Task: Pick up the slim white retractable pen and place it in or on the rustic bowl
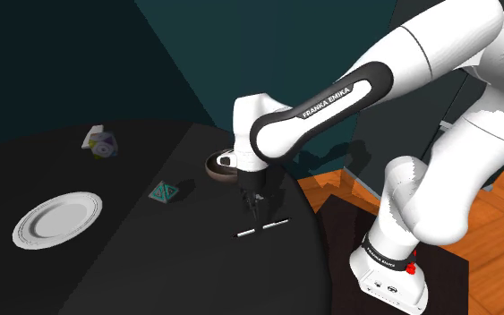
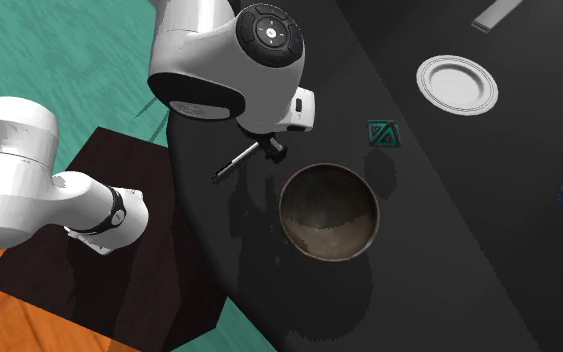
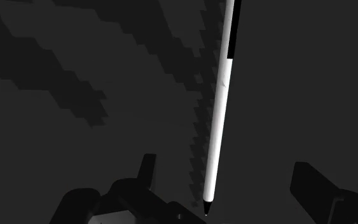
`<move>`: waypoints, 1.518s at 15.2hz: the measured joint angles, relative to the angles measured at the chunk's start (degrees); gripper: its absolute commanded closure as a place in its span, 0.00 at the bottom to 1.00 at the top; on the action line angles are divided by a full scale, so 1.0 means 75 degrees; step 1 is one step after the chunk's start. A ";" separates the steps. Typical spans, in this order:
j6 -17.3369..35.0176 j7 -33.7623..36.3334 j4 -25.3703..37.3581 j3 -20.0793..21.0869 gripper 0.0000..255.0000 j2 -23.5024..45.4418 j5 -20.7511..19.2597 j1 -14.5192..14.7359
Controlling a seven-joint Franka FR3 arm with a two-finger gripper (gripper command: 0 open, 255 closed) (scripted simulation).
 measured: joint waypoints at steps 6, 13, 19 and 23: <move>0.0417 -0.0082 -0.0179 0.0050 0.00 0.0235 0.0123 0.0066; 0.0430 -0.0083 -0.0183 0.0052 1.00 0.0238 0.0126 0.0067; 0.0429 -0.0082 -0.0184 0.0053 1.00 0.0239 0.0127 0.0068; 0.0187 0.0004 -0.0087 0.0051 1.00 0.0082 0.0069 0.0053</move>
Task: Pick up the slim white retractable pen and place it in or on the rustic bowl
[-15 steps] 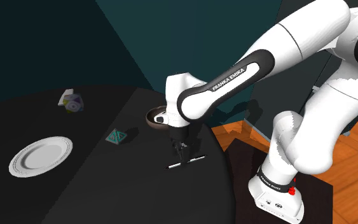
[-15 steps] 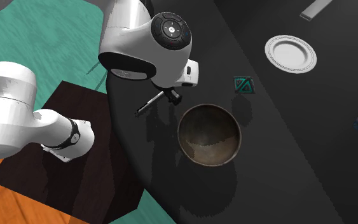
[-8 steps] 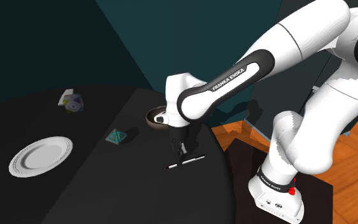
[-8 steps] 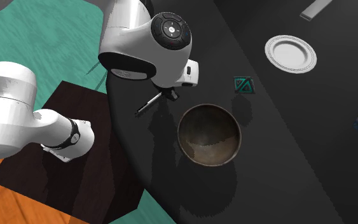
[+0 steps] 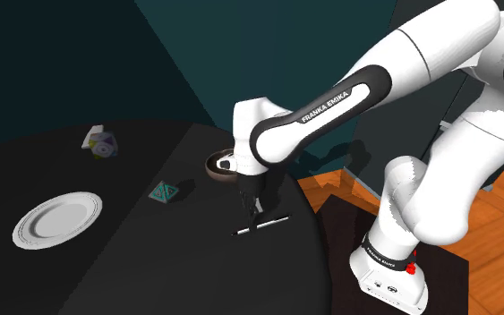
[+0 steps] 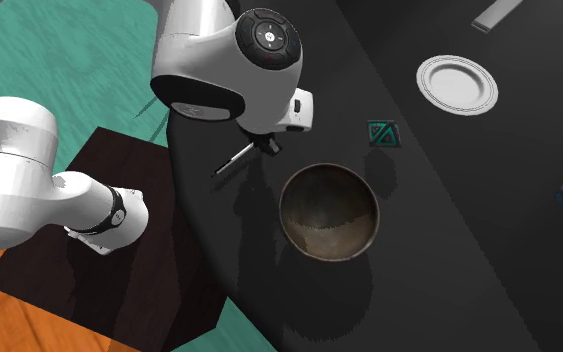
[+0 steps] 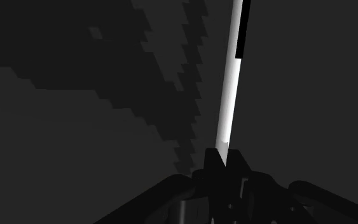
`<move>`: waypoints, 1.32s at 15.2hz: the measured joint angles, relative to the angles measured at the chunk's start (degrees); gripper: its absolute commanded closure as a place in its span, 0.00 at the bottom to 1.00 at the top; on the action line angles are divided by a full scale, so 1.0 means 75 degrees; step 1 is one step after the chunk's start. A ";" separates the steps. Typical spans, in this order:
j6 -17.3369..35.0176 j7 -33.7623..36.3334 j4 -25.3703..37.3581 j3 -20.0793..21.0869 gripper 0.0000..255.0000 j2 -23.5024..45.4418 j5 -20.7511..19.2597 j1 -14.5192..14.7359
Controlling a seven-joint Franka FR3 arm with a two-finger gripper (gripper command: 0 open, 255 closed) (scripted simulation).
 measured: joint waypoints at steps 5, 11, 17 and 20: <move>-0.0539 0.0165 0.0239 -0.0015 1.00 -0.0319 -0.0117 -0.0036; -0.1173 0.0347 0.0557 -0.0032 1.00 -0.0652 -0.0228 -0.0067; -0.1844 0.0525 0.0995 -0.0057 1.00 -0.0903 -0.0329 -0.0096; -0.2159 0.0596 0.1204 -0.0076 1.00 -0.1016 -0.0371 -0.0109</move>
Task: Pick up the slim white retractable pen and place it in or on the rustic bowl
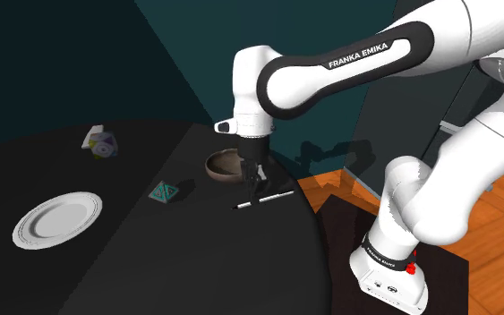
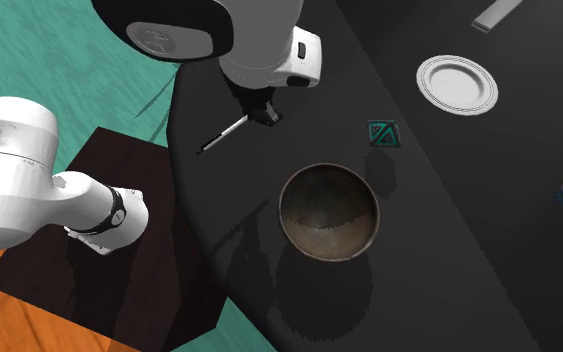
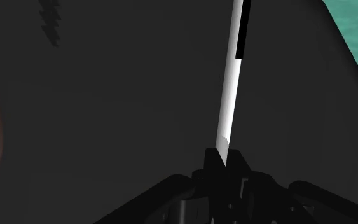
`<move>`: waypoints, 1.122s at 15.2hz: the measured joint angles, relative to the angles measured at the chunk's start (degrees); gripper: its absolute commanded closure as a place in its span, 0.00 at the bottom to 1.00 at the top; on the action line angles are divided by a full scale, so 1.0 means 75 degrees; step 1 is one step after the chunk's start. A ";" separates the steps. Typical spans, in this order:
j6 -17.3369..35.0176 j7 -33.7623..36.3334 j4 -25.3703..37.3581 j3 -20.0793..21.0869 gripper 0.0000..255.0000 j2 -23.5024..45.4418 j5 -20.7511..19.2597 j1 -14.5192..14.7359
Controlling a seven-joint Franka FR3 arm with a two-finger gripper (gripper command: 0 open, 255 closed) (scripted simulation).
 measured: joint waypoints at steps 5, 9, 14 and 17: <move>-0.0513 0.0122 0.0422 -0.0027 1.00 -0.0103 -0.0059 -0.0016; -0.0918 0.0226 0.0787 -0.0041 1.00 -0.0155 -0.0093 -0.0021; -0.1186 -0.0093 0.1581 -0.0327 1.00 0.0465 -0.0262 -0.0185; -0.1316 -0.0466 0.2178 -0.0601 1.00 0.1029 -0.0383 -0.0346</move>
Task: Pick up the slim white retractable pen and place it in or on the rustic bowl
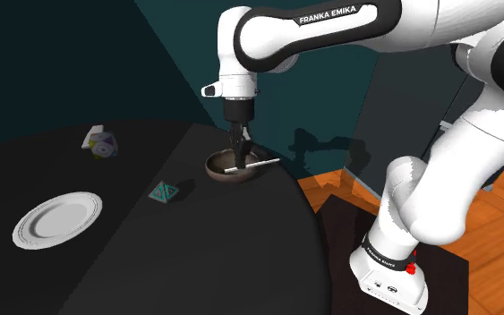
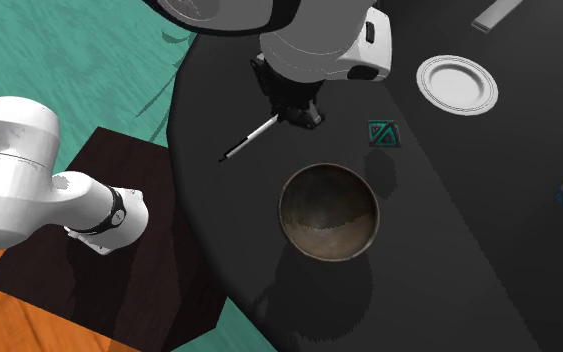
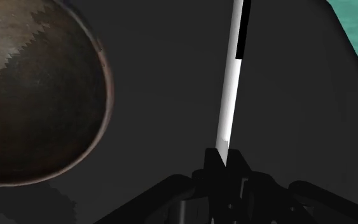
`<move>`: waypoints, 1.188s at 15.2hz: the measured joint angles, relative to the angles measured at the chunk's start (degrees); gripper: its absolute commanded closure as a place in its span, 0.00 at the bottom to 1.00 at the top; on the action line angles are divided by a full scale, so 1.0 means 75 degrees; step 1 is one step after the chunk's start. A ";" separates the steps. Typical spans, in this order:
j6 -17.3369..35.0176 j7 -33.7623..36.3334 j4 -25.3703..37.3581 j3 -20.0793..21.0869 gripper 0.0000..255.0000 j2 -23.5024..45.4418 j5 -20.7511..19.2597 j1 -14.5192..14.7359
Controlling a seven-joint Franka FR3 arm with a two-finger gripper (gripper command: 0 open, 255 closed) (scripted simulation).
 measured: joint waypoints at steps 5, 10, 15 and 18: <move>-0.0435 -0.0574 0.1480 -0.0414 1.00 0.1200 -0.0097 -0.0260; -0.0963 -0.1081 0.3235 -0.0727 1.00 0.2568 -0.0045 -0.0544; -0.0694 -0.1285 0.3194 -0.0783 1.00 0.2841 -0.0027 -0.0613; -0.0404 -0.1361 0.2925 -0.0784 1.00 0.2872 -0.0016 -0.0614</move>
